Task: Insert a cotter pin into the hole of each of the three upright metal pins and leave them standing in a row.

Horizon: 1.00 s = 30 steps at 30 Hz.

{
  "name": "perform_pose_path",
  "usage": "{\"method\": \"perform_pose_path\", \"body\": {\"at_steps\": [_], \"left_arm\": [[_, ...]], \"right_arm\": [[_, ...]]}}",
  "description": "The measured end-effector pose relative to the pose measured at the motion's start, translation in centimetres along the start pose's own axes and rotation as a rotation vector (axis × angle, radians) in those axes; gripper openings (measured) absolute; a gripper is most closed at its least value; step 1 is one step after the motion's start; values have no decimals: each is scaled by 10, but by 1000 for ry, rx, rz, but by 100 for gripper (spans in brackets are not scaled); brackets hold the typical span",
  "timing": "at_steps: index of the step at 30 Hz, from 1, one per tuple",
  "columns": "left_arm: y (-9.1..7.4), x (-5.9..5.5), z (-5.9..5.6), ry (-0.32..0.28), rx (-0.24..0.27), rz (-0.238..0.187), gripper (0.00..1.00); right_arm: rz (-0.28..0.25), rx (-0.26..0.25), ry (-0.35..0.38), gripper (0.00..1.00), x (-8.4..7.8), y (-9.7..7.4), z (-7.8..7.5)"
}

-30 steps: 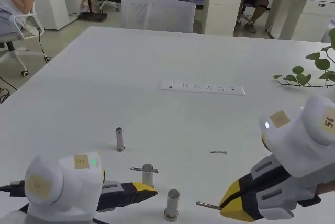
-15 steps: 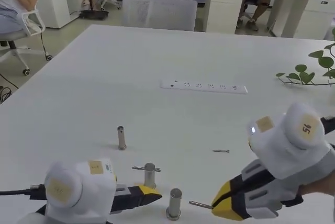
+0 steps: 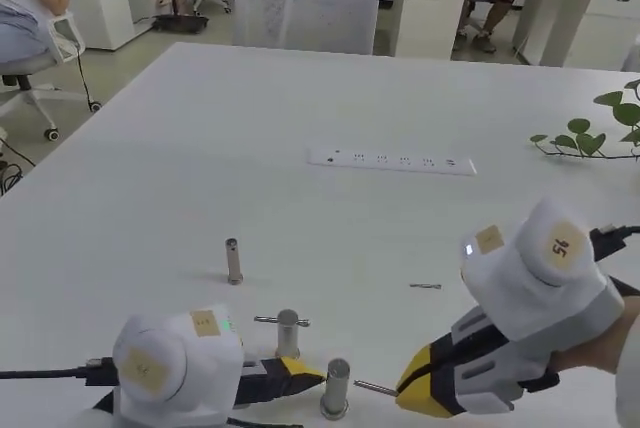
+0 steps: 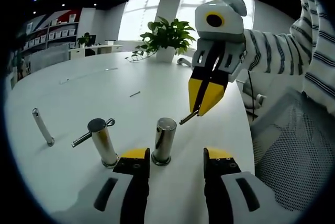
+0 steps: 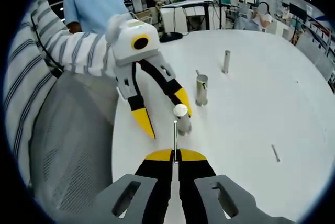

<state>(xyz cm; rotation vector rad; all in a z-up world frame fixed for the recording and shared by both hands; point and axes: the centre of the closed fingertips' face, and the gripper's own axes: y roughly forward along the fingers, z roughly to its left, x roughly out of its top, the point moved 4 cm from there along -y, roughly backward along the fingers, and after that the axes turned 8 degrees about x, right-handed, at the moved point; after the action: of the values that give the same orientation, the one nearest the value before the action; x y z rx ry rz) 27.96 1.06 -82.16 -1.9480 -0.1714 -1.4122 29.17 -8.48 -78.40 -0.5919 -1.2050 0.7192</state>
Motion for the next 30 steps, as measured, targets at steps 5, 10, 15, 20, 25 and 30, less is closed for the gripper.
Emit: {"method": "perform_pose_path", "body": {"at_steps": [5,10,15,20,25,30], "left_arm": [[5,1,2,17,16,-3,29],[8,3,7,37,47,-15,21],[10,6,13,55,75,-28,12],[11,6,13,75,75,-26,12],[11,6,13,70,89,-20,12],[11,6,11,56,132,-23,11]], "right_arm": [[-12,-6,13,3,1,2,0],[-25,-14,28,3,2,3,-1],[-32,-20,38,3,2,2,-2],[-38,-26,46,3,2,1,-3],[-40,-30,49,3,2,1,-3],[-42,-38,49,3,1,1,-3]]}}
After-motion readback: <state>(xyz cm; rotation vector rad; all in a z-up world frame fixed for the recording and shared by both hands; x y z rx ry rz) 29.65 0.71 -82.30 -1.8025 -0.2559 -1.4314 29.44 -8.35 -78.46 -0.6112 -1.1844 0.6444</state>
